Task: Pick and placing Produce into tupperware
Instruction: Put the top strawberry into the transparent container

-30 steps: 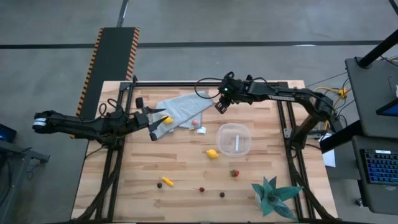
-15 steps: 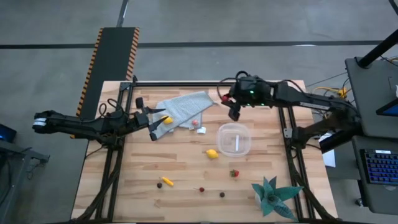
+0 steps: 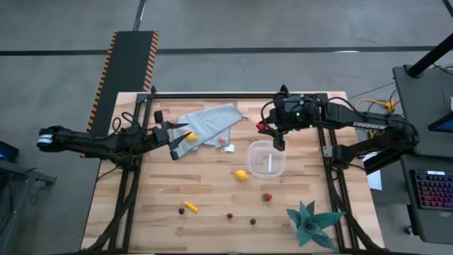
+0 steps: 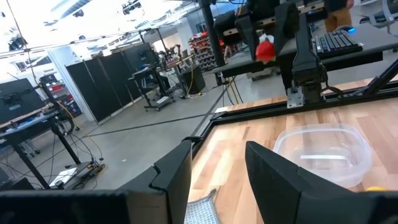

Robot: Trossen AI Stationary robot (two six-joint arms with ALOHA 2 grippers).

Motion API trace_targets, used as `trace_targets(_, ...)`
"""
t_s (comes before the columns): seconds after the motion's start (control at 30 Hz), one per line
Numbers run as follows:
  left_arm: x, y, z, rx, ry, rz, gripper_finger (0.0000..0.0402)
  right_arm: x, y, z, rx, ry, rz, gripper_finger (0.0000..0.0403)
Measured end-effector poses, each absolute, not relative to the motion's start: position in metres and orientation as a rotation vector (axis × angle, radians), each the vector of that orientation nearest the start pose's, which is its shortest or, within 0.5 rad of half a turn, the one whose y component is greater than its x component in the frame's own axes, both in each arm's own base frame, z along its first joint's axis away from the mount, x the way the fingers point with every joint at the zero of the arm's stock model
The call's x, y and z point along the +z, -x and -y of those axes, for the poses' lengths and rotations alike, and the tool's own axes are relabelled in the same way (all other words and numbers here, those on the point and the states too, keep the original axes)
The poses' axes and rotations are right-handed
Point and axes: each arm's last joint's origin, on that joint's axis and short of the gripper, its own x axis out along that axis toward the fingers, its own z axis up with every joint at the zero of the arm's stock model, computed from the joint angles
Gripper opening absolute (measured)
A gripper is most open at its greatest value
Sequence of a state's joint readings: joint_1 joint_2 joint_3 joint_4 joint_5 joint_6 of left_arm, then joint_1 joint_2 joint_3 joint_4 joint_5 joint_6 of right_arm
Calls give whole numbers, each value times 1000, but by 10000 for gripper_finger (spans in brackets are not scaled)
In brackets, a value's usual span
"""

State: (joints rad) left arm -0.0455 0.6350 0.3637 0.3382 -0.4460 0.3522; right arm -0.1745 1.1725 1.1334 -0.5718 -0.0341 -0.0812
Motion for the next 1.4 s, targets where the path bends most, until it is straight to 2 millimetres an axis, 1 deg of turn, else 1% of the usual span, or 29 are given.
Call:
trace_targets(0.13, 259, -154, -6, 407, -331, -6, 137, 337, -241, 42, -111, 12, -629, 131)
trace_targets(0.47, 260, -153, -6, 411, -326, 14, 137, 338, -240, 41, -111, 12, -627, 131)
trace_targets(0.77, 260, -154, -6, 410, -327, 10, 137, 335, -238, 41, -115, -11, -661, 131)
trace_targets(1.4, 262, -154, -5, 413, -323, 28, 137, 316, -224, 38, -169, -179, -907, 131)
